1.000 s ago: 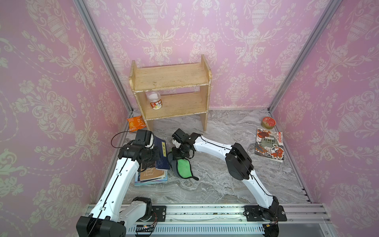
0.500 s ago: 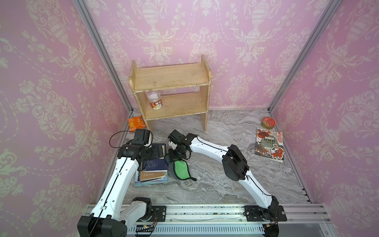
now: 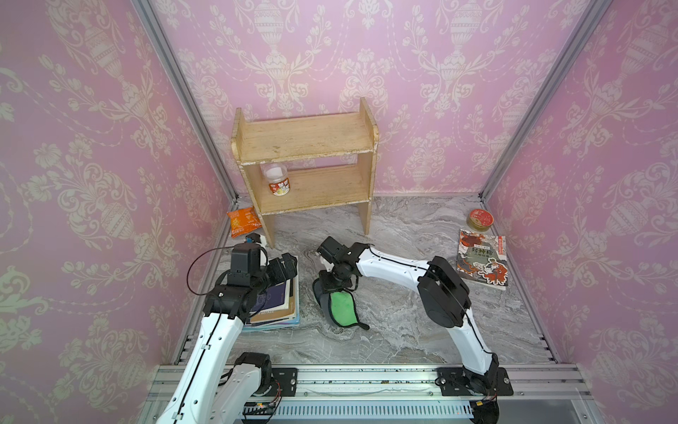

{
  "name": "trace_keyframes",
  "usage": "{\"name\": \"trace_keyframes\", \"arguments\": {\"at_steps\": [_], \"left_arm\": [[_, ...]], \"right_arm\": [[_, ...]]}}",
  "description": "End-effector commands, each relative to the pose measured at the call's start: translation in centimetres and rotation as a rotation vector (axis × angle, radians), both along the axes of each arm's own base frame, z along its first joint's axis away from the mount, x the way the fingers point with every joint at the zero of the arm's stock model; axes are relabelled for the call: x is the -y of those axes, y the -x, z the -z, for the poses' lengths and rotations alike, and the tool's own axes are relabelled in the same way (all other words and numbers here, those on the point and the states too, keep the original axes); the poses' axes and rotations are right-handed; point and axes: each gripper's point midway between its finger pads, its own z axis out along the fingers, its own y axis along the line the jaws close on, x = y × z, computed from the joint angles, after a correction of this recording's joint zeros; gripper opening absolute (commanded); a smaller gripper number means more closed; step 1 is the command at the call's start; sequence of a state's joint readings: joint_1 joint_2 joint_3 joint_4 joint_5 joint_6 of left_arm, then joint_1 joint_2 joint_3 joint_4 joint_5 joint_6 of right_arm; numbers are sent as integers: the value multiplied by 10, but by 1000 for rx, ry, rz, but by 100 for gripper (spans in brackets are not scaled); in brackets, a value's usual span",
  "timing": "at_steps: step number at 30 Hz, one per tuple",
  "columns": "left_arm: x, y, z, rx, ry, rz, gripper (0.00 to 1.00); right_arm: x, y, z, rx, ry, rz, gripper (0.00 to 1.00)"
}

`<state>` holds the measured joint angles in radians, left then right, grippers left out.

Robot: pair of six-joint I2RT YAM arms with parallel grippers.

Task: Wipe the cover of the book
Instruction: Place the book on the book, then move the book to the center of the board.

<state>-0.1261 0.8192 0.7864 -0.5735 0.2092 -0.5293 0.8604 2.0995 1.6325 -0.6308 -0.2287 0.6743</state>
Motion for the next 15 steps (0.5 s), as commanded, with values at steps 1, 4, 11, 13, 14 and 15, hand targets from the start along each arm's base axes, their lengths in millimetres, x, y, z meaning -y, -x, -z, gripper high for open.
{"name": "trace_keyframes", "arguments": {"at_steps": [1,4,11,13,14,15], "left_arm": [[39,-14,-18,134,137,72,99],[70,-18,-10,151,131,138,99],[134,-30,17,132,165,278,99],[150,-32,24,126,172,315,99],[156,-32,27,120,177,330,99],[163,-31,30,113,184,349,99]], "right_arm": [[82,-48,-28,150,36,231,0],[172,-60,-41,233,150,426,0],[388,-63,-80,349,448,943,0],[440,-59,-84,322,495,1090,0],[461,-56,-84,304,520,1149,0],[481,-52,-79,271,549,1203,0]]}}
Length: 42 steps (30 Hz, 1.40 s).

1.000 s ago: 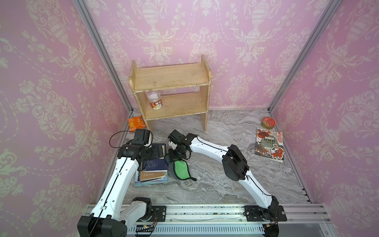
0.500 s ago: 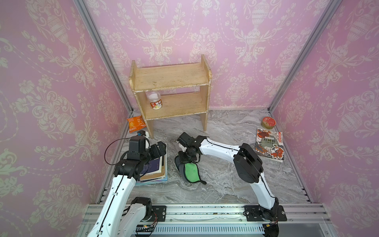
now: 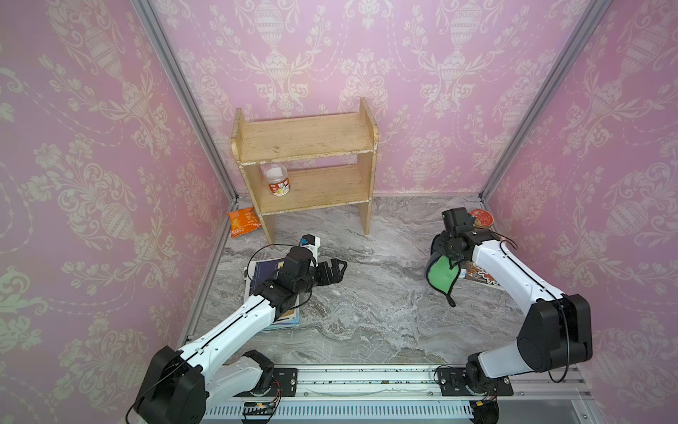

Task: Wipe the cover of the book
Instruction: Move the book to the center of the board.

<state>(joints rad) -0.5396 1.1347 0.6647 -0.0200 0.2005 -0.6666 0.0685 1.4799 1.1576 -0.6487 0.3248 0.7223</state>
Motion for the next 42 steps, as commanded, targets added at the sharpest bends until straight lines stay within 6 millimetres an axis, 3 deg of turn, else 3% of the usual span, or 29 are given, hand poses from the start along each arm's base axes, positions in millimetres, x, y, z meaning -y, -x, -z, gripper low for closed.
{"name": "trace_keyframes", "arguments": {"at_steps": [1,3,6,10,13,15,18,24,32,35,38,42], "left_arm": [[23,-6,-8,45,64,34,99],[32,-4,-2,33,71,58,100],[40,-1,6,17,75,82,99],[45,2,12,3,81,103,99],[49,4,14,-4,85,122,99],[52,6,16,-10,86,134,99],[60,8,21,-21,81,162,99],[85,8,32,-42,55,225,99],[150,-15,43,-60,69,335,99],[176,-31,56,-76,87,354,99],[189,-46,77,-137,94,321,99],[194,-48,104,-222,142,279,99]], "right_arm": [[73,24,3,-90,89,245,0],[111,36,14,-154,83,381,0],[147,54,35,-230,59,513,0],[176,68,67,-309,-1,599,0],[179,62,100,-365,-125,565,0],[173,54,122,-394,-214,513,0],[151,33,140,-339,-357,404,0],[106,13,143,-308,-461,223,0],[68,23,134,-400,-272,26,0],[50,26,134,-434,-220,-47,0],[20,36,147,-457,-281,-110,0],[-25,47,153,-408,-435,-173,0]]}}
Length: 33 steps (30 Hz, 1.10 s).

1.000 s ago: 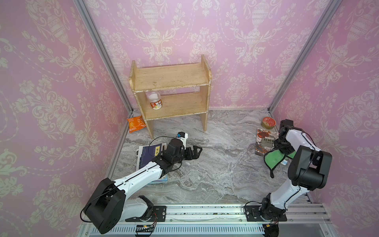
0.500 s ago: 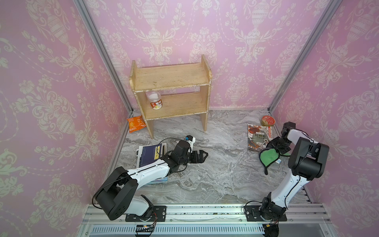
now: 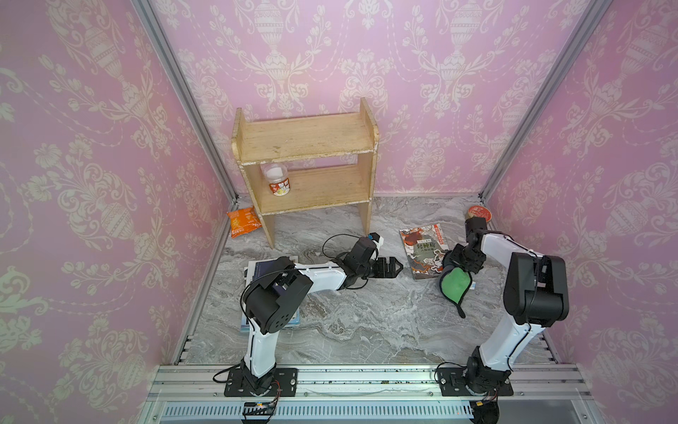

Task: Wipe the cover of the book
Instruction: Pick up the book from the center of the board.

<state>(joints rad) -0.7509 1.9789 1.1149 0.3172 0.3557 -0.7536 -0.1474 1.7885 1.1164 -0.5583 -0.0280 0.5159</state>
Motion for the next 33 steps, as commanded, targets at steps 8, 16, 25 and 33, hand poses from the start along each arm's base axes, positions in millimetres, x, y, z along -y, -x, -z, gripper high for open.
{"name": "trace_keyframes", "arguments": {"at_steps": [8,16,25,33], "left_arm": [[13,14,24,-165,148,-31,82],[14,22,12,-196,232,-46,45],[-9,29,-6,-212,246,-81,35],[-35,36,-11,-224,224,-117,25]], "right_arm": [[-89,65,29,-111,-278,-123,0],[-107,84,24,-100,-300,-148,0],[-119,105,25,-104,-288,-161,0],[-129,111,26,-100,-263,-181,0]]}}
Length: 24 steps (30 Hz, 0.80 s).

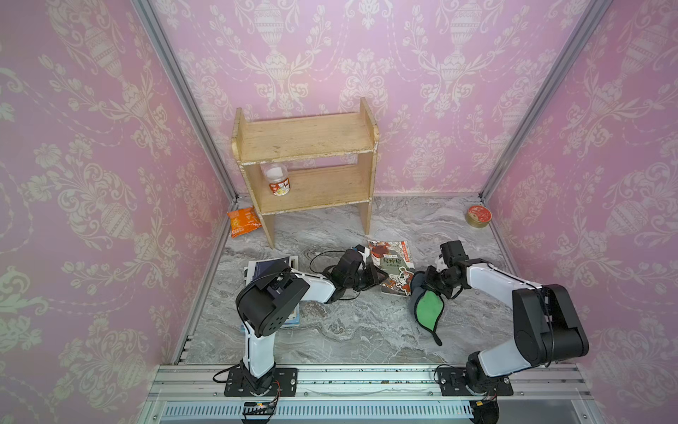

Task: Wipe the cover of the book
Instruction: Pick up the book from the center of the board, then wipe the dirt from the cover of the book.

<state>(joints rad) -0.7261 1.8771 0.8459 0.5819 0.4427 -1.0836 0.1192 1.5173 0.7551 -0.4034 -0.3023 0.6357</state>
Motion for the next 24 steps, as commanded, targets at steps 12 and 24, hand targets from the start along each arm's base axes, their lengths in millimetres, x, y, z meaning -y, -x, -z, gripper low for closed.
{"name": "trace_keyframes", "arguments": {"at_steps": [12,24], "left_arm": [[-21,12,-5,-15,-22,20,2],[-61,87,36,-114,-134,170,0]], "right_arm": [[-25,43,18,-128,42,-58,0],[-34,11,-78,189,232,-171,0]]}}
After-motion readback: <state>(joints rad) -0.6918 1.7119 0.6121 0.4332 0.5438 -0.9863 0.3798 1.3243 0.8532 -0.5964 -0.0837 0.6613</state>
